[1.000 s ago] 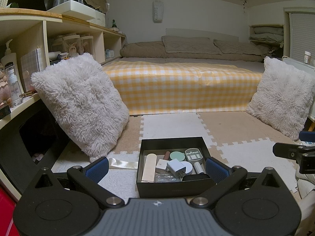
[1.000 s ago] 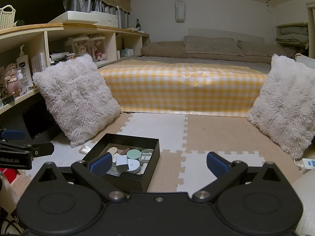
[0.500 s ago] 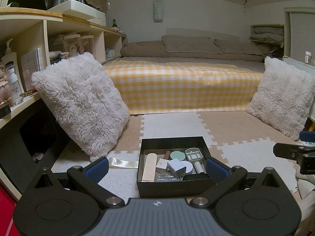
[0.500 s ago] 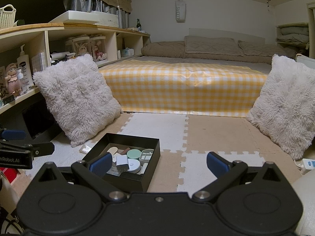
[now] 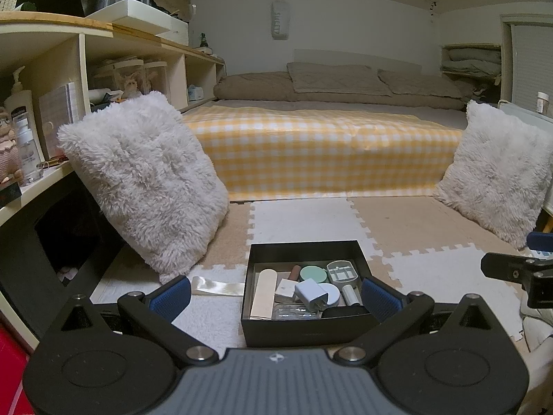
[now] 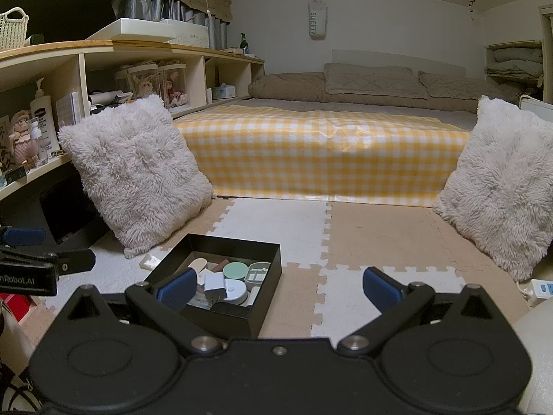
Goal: Organize rigid objects
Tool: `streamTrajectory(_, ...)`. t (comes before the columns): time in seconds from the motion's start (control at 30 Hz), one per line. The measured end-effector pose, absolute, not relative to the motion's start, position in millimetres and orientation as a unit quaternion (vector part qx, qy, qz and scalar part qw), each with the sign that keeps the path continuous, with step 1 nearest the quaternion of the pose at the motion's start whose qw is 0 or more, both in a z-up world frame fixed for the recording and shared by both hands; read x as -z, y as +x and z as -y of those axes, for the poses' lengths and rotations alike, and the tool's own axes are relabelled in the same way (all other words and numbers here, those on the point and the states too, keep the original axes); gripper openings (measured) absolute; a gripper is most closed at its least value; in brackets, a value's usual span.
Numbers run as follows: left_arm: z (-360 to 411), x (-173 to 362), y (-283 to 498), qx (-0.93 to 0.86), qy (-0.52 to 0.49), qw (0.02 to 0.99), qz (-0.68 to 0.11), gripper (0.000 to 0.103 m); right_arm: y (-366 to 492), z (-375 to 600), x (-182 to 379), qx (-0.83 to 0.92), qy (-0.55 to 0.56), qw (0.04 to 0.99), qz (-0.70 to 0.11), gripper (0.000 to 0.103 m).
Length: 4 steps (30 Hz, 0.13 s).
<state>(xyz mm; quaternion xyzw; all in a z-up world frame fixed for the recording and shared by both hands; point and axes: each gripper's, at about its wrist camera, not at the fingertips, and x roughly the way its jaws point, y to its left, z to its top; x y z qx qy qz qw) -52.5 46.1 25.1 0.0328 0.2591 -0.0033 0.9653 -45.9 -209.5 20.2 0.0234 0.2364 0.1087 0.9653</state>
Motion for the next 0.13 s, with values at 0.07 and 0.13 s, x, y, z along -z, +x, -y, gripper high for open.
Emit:
streamTrajectory(0.07, -46.3, -25.6, -53.0, 0.002, 0.032, 0.965, -0.259, 0.103, -45.9, 209.3, -20.2, -0.109, 0.023, 0.965, -0.236, 0.103)
streamTrajectory(0.13, -46.6, -26.8, -52.8, 0.001, 0.031, 0.965, -0.260, 0.103, -46.0, 209.2, -20.3, -0.108, 0.023, 0.965, -0.236, 0.103)
